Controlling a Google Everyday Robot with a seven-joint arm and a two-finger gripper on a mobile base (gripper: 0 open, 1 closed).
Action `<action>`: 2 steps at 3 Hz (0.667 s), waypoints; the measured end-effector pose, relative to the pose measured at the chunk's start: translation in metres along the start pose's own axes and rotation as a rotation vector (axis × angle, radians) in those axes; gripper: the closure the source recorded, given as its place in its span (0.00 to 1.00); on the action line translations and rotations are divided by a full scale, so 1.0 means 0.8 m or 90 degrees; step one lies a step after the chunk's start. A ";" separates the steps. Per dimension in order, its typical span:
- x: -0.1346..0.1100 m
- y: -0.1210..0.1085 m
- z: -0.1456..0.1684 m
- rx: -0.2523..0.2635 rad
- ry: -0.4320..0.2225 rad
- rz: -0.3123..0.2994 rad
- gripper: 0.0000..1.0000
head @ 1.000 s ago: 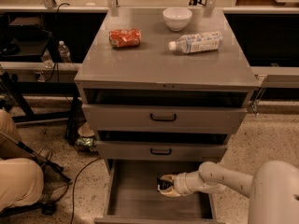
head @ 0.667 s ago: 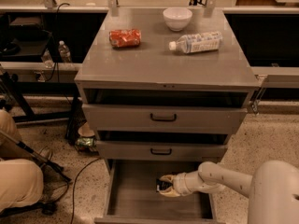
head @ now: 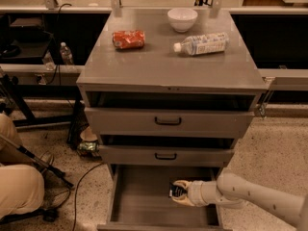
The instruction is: Pick rxbar blueberry from bottom drawer and place on counter
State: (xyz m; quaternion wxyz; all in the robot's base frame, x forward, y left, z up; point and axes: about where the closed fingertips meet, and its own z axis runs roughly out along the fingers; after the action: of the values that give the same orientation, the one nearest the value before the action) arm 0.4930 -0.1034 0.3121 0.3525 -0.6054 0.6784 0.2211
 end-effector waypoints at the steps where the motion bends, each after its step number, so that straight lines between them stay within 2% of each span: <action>1: -0.022 0.011 -0.074 0.066 0.021 -0.012 1.00; 2: -0.028 0.005 -0.079 0.064 0.018 -0.015 1.00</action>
Offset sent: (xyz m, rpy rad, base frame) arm -0.0141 -0.0202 0.0374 -0.0277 -0.0619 -0.0554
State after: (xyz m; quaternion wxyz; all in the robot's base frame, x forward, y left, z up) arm 0.4760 -0.1336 0.3694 0.3757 -0.5979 0.6864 0.1741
